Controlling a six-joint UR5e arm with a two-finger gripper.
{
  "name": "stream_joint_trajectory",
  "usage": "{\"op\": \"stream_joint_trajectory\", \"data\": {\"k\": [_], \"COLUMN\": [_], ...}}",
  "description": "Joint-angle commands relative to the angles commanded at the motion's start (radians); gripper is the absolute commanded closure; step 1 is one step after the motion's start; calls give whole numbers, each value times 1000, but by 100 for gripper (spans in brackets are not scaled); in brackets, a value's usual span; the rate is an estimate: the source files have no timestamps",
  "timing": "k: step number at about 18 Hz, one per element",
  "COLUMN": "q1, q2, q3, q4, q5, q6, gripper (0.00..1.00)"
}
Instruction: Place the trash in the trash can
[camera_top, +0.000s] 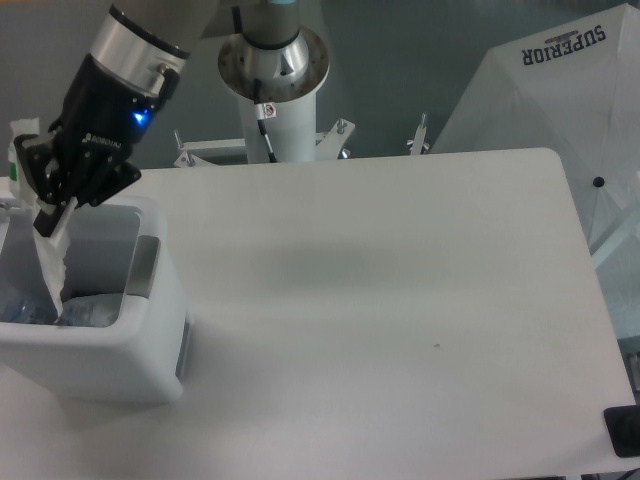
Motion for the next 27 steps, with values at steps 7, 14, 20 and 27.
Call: {"op": "stream_joint_trajectory", "data": {"k": [7,14,20,27], "q1": [0,0,3,77], "q2": [-20,-46,-48,-25], "q3": [-5,-6,5,2], "q4": [2,3,5,3], "q5": [3,54,55,94], "q6": [5,25,44,216], "gripper": [89,27,0,0]}}
